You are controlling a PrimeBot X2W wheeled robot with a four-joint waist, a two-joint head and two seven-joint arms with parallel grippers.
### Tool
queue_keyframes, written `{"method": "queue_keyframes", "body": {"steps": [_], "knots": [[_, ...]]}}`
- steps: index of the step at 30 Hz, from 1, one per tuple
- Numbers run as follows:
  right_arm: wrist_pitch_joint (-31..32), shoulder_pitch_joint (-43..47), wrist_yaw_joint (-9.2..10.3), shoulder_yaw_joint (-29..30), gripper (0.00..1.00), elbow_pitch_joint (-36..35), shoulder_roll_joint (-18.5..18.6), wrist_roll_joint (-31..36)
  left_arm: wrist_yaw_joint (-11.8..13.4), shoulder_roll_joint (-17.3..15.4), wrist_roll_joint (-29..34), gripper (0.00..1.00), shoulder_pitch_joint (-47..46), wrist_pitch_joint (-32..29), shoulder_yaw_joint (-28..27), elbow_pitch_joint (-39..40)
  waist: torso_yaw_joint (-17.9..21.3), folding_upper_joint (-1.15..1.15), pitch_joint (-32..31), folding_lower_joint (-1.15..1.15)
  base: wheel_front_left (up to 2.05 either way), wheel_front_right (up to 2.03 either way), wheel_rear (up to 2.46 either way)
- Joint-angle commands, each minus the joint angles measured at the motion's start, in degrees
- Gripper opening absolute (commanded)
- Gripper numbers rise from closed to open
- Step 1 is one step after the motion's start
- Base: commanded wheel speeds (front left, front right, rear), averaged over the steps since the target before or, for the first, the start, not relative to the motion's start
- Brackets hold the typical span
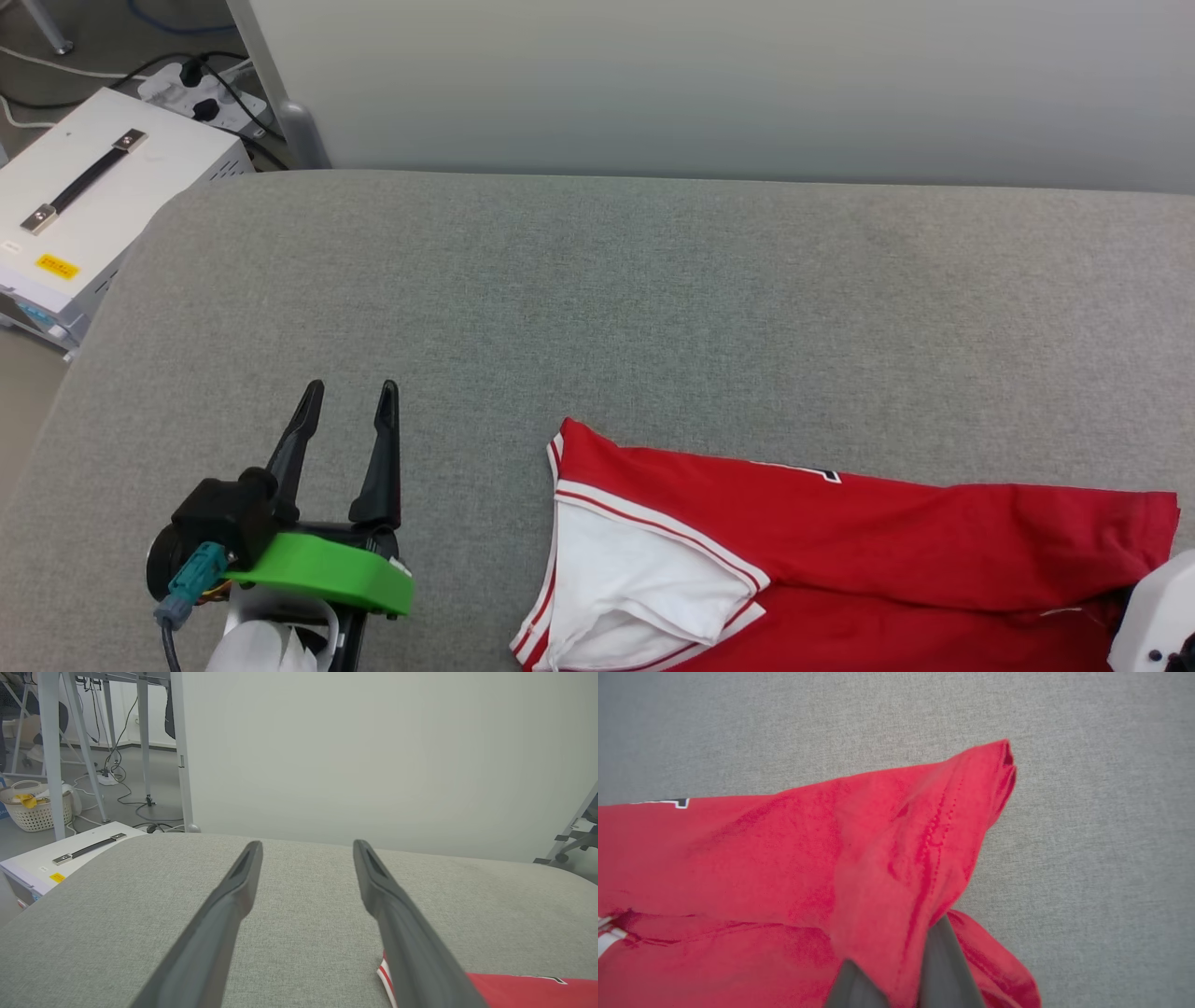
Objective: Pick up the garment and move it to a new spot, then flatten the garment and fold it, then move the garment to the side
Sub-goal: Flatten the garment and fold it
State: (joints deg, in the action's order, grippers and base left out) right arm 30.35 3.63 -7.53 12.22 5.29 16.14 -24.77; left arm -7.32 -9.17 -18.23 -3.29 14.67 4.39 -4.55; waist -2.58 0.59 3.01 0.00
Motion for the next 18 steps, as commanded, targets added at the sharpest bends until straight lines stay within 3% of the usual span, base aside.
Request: {"method": "queue_keyframes", "body": {"steps": [1, 9, 18], "knots": [[0.53, 0.92, 0.04, -0.63, 0.00, -1.46, -0.51, -0.74, -0.16, 0.06, -0.80, 1.00, 1.18, 0.33, 0.00, -0.02, -0.07, -0.59, -1.03, 0.00, 0.00, 0.00, 0.00], [4.95, 2.96, 0.04, -5.59, 0.00, -9.31, -3.74, -2.25, -0.16, 0.16, -1.03, 1.00, 2.60, 0.33, 0.09, -0.31, -1.16, -0.59, -4.00, 0.00, 0.00, 0.00, 0.00], [9.13, 0.89, 0.04, -10.55, 0.00, -11.82, -10.91, -4.61, -0.16, 0.57, -1.05, 1.00, 4.39, 0.33, -0.31, -0.23, -3.32, -0.59, -6.27, 0.00, 0.00, 0.00, 0.00]]}}
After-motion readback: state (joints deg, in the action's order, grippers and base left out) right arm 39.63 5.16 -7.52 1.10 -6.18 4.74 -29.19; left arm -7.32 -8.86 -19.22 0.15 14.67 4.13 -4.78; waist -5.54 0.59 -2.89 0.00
